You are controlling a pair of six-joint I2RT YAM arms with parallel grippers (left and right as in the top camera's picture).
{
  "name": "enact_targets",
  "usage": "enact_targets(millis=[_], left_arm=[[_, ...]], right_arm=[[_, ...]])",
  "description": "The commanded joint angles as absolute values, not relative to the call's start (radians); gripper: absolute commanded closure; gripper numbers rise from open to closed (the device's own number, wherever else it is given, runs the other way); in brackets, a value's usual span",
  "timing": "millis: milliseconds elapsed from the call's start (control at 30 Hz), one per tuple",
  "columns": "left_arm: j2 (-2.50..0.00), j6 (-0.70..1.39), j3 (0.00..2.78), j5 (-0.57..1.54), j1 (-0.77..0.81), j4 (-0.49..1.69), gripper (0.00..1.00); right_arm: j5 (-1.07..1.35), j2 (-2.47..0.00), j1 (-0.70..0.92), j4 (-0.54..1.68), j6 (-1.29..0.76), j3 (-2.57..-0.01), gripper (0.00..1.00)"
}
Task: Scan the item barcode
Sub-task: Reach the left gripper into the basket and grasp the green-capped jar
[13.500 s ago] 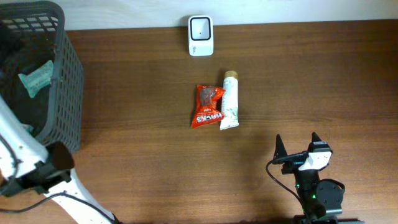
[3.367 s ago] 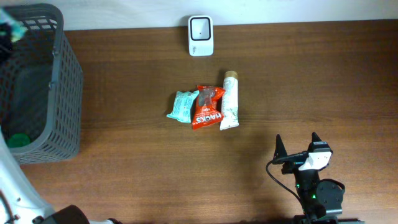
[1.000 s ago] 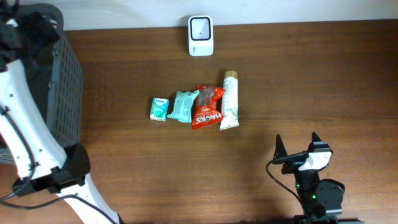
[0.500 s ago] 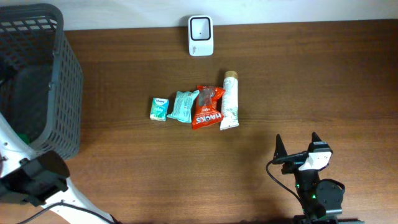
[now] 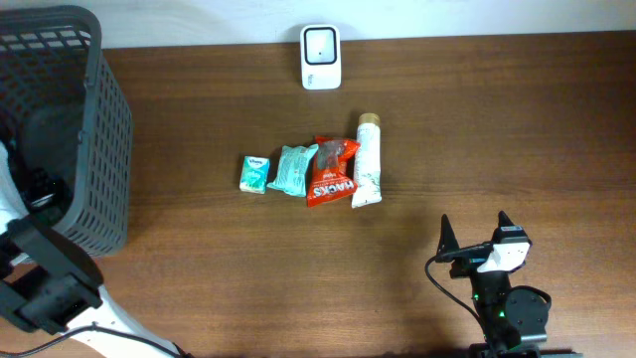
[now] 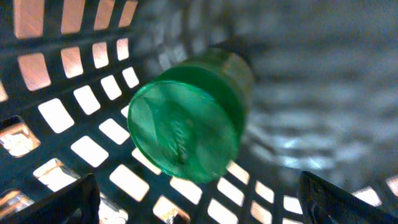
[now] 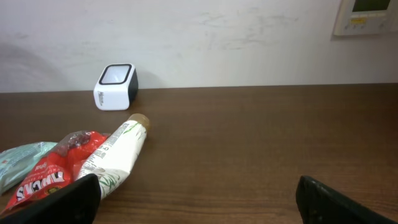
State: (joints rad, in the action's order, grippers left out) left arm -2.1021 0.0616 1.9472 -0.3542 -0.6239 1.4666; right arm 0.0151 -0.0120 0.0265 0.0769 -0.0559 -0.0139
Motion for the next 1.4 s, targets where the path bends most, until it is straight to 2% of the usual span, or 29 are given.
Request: enact_targets(millis=[0,367,533,600,633,667,733,833,933,1000,1033,1133,1167,1267,1367], left_arm=[[-2.094,0.212,1.917,-0.376,-0.689,1.449,0.01],[-2.107,0.156,1.917,-0.204,-0.728,1.376,0.01],[-2.132,0.157,1.912,-0.201,-0.731,1.377,0.0],[-2.134,0.157,1.911,-0.202,-0.734,1.379,0.03],[-2.135,0.157,1.909,-0.202,-0.735,1.377,0.11],[-2.135,0.156,1.905,-0.202,-0.735,1.376,0.12],[-2.136,0.154,1.892,-0.219,-0.736,1.372,0.09],[-2.141,0.11,1.888,-0.267,-0.736,1.366,0.11],[-2.141,0.11,1.857,-0.266,-0.736,1.356,0.02],[-2.144,0.11,1.827,-0.257,-0.736,1.338,0.04],[-2.145,0.11,1.81,-0.25,-0.736,1.325,0.09],[-2.145,0.11,1.802,-0.25,-0.736,1.314,0.5],[-2.145,0.11,1.807,-0.25,-0.736,1.315,0.57],[-2.144,0.111,1.851,-0.244,-0.735,1.322,0.62],[-2.144,0.11,1.935,-0.101,-0.722,1.321,0.67]], right_arm=[[0.006,-0.007,0.022,0.078,-0.059,-0.006,0.01],[0.006,-0.007,0.022,0.078,-0.059,-0.006,0.02],[0.006,-0.007,0.022,0.078,-0.059,-0.006,0.01],[0.006,-0.007,0.022,0.078,-0.059,-0.006,0.02],[0.006,-0.007,0.022,0.078,-0.059,-0.006,0.02],[0.006,-0.007,0.022,0.078,-0.059,-0.006,0.01],[0.006,-0.007,0.022,0.078,-0.059,-0.006,0.01],[0.006,-0.007,0.022,0.078,-0.059,-0.006,0.01],[0.006,-0.007,0.022,0.078,-0.059,-0.006,0.02],[0.006,-0.007,0.022,0.078,-0.059,-0.006,0.01],[0.006,-0.007,0.022,0.078,-0.059,-0.006,0.02],[0.006,-0.007,0.022,0.078,-0.059,-0.006,0.02],[0.006,-0.007,0.022,0.078,-0.059,-0.006,0.02],[0.006,-0.007,0.022,0.078,-0.059,-0.006,0.01],[0.006,-0.007,0.022,0.078,-0.059,-0.006,0.01]])
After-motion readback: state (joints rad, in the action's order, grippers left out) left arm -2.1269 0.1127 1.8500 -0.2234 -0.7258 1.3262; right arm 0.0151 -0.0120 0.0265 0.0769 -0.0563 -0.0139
